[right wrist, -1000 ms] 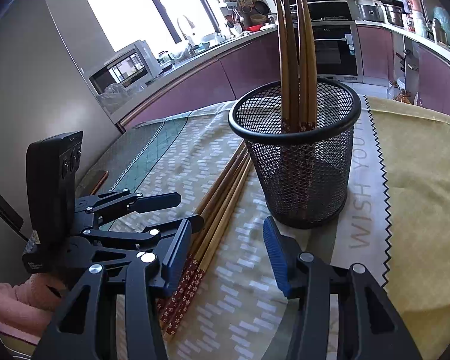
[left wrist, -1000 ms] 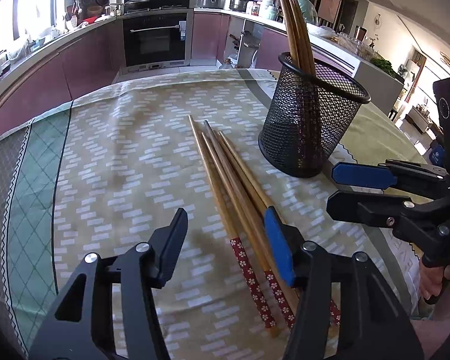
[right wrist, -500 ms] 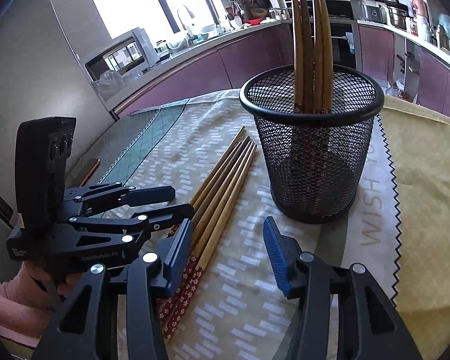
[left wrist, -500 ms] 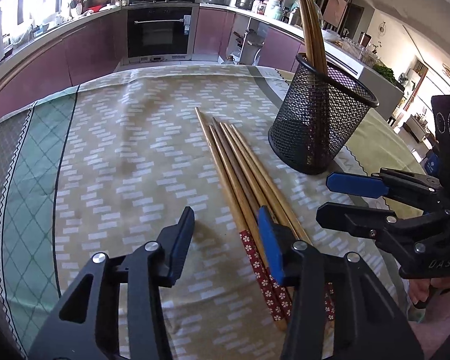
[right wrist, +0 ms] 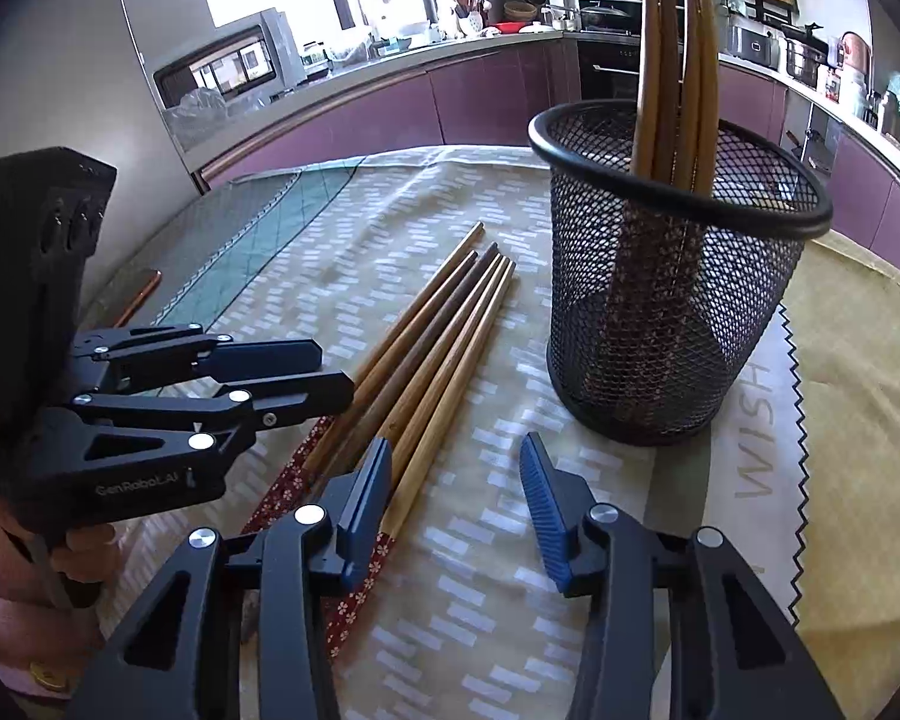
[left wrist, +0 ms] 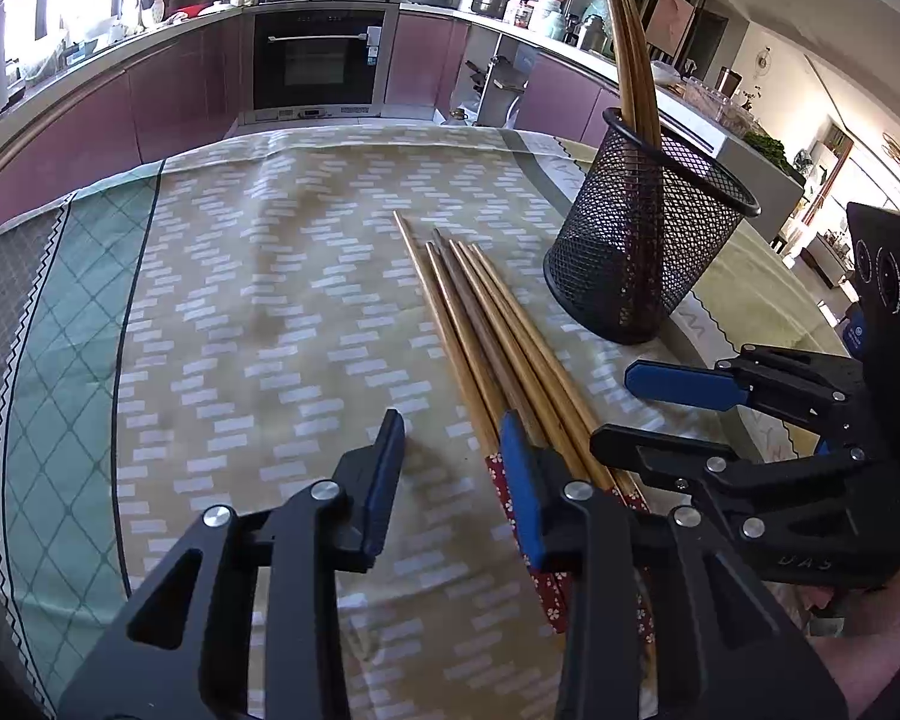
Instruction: Organize utensils
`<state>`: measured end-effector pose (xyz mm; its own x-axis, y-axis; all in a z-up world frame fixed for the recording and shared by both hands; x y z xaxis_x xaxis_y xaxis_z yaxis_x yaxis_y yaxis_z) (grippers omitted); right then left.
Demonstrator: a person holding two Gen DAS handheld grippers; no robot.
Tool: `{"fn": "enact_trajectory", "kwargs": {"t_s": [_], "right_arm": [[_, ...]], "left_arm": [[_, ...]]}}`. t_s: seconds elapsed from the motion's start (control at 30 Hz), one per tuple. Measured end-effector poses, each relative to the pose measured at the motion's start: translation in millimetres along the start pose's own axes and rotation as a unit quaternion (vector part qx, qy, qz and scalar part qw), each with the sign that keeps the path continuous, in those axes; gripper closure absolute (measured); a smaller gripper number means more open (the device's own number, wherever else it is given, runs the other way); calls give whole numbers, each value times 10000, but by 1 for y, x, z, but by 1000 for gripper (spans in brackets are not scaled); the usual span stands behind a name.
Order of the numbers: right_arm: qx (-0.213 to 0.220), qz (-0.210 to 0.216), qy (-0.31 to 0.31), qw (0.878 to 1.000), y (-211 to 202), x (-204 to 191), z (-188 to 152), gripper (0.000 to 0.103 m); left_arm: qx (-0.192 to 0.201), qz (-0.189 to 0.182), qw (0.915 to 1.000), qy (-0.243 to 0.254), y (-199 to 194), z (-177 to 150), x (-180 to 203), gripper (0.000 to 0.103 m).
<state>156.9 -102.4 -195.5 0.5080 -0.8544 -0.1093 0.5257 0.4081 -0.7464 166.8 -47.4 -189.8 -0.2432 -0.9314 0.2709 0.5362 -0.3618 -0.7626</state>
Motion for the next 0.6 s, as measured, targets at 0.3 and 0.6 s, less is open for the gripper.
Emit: {"fn": "enact_trajectory", "kwargs": {"t_s": [0.3, 0.6], "right_arm": [[-37, -68, 5, 10000, 0, 3, -2, 65], [-131, -311, -222, 9992, 4, 1, 1, 66]], "left_arm": [[-39, 20, 10000, 87, -1, -3, -1, 71], [-75, 170, 9995, 253, 0, -4, 3, 71]]}}
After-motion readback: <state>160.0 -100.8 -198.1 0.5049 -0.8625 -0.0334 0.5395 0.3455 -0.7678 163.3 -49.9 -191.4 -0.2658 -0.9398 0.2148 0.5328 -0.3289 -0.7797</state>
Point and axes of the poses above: each gripper's, at about its wrist camera, not at the fingertips, and y roughly the way its jaws point, x to its right, z to its top, the point moved 10 cm from there along y, roughly the way its jaws point, and after that the axes turned 7 degrees about -y, right-handed, at the moved point
